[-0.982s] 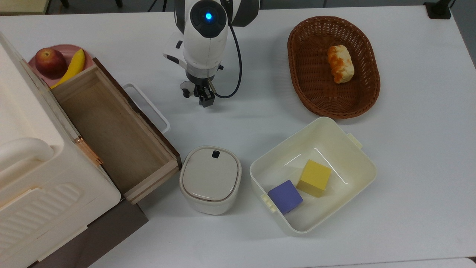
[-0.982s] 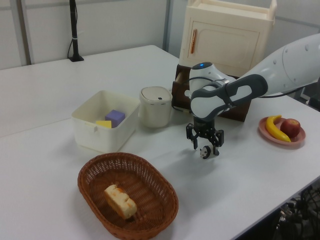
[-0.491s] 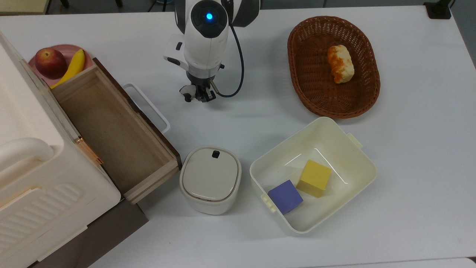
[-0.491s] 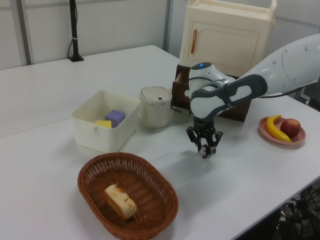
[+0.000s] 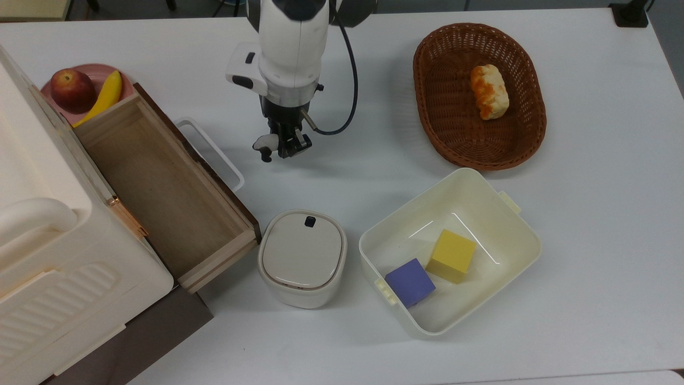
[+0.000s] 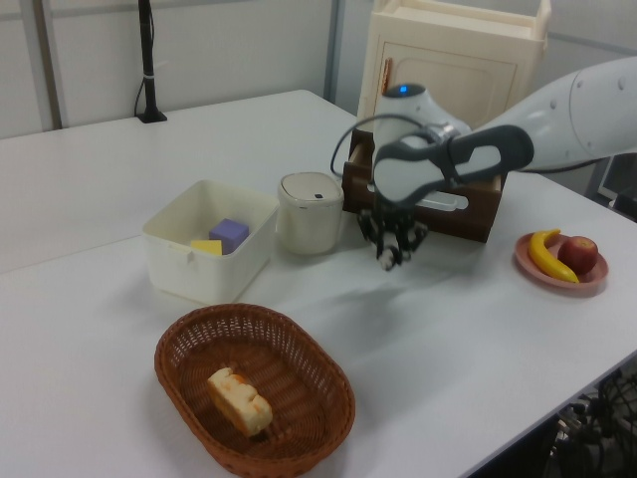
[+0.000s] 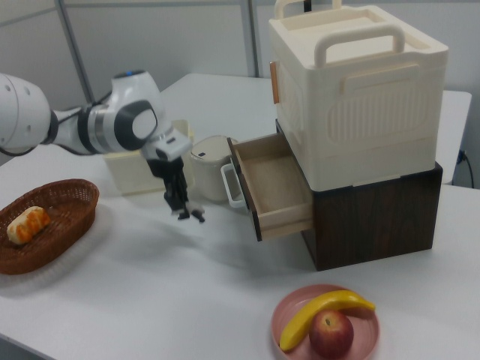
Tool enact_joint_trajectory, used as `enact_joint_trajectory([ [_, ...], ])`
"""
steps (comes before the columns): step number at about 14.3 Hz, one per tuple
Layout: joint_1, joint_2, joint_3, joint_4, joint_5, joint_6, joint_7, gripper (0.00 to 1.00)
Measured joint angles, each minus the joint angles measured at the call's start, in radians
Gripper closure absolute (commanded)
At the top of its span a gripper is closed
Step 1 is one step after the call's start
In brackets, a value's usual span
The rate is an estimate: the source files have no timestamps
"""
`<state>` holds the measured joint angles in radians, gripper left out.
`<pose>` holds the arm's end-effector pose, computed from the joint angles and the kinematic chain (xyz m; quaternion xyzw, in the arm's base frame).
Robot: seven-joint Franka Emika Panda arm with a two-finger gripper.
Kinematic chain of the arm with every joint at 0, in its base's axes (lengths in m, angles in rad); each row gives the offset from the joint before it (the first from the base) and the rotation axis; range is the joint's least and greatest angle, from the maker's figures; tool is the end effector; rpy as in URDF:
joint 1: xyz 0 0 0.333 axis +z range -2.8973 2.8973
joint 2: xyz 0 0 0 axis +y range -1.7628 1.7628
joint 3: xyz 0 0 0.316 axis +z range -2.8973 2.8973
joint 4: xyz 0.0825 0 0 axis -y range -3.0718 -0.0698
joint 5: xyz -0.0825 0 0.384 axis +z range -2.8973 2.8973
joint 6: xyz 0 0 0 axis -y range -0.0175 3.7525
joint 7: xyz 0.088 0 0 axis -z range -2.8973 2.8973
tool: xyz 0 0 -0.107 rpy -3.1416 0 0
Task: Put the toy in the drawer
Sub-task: 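Lift the panda toy and carry it over the open drawer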
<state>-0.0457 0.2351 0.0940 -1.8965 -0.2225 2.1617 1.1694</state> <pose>0.6144 0.0182 0.3837 0.8738 -0.4789 0.0602 0.0584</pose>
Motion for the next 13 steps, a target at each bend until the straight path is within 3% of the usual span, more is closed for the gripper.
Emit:
enact_joint_trajectory([
  [9, -0.005, -0.009, 0.028, 0.191, 0.000, 0.011, -0.042, 0.99],
  [13, -0.051, -0.009, 0.023, 0.242, 0.002, 0.043, -0.054, 0.99],
])
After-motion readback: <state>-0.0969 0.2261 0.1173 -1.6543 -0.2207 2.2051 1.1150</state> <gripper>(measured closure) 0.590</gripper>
